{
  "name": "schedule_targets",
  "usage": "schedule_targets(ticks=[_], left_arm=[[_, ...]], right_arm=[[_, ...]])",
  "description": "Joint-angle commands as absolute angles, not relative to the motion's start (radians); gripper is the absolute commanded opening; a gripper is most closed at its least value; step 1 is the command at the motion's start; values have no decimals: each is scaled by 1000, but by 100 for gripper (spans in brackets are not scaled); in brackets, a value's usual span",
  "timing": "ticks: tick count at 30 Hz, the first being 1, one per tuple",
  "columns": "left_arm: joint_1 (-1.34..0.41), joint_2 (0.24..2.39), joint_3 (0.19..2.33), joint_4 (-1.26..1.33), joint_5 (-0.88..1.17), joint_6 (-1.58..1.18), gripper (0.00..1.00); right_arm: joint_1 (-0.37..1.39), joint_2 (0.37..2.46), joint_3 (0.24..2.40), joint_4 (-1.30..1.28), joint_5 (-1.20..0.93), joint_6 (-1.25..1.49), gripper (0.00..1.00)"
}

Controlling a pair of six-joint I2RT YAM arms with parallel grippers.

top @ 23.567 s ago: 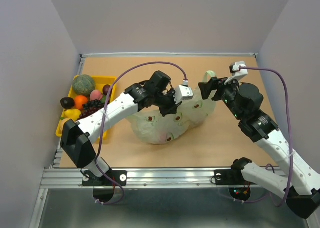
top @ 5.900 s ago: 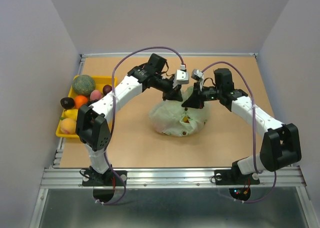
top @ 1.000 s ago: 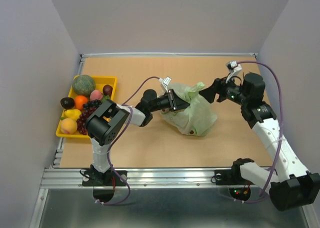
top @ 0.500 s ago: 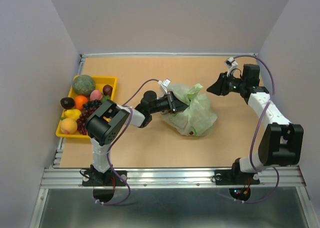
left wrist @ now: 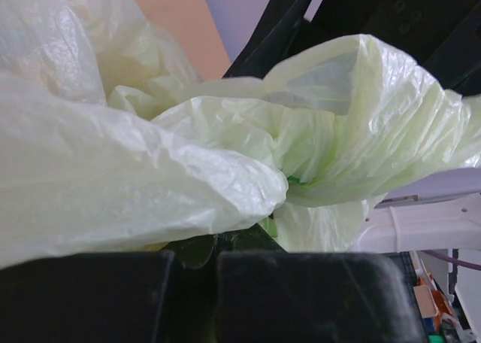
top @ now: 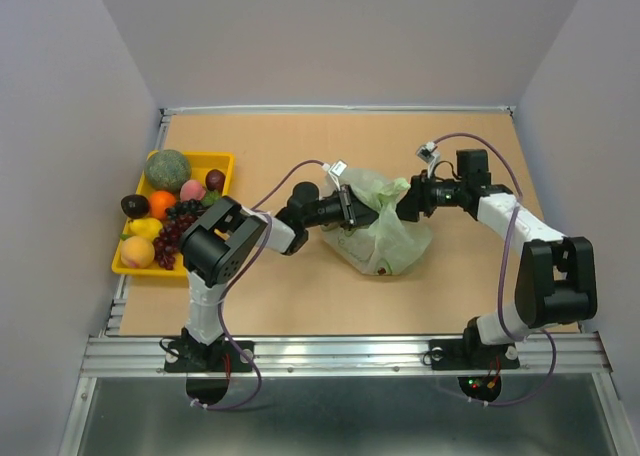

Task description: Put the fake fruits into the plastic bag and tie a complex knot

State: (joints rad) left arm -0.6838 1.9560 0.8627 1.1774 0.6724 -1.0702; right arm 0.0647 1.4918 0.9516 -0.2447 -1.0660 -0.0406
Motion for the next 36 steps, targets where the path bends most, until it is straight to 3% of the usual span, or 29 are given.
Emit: schedule_targets(ticks=[1, 3, 9, 14, 20, 27, 36], left_arm=[[-701, 1953, 913, 1279, 709, -1077, 0], [-706, 1957, 925, 1305, 715, -1083, 0], [-724, 2002, 1002, 1371, 747, -1126, 0], [-727, 2010, 1032, 1442, 811, -1182, 0], [-735, 1980, 959, 1424, 844, -1172, 0], [-713, 1973, 946, 1244, 704, -1043, 0], [-676, 1990, 1046, 1318, 690, -1118, 0]], right_arm=[[95, 1450, 899, -256, -1114, -54, 81], [107, 1443, 887, -255, -1126, -48, 89], [179, 1427, 874, -175, -1141, 64, 95], [222, 1439, 908, 95, -1094, 335, 95], [236, 1479, 927, 273, -1088, 457, 95], [262, 1404, 856, 282, -1085, 505, 93], [262, 1308, 770, 124, -1058, 399, 88]])
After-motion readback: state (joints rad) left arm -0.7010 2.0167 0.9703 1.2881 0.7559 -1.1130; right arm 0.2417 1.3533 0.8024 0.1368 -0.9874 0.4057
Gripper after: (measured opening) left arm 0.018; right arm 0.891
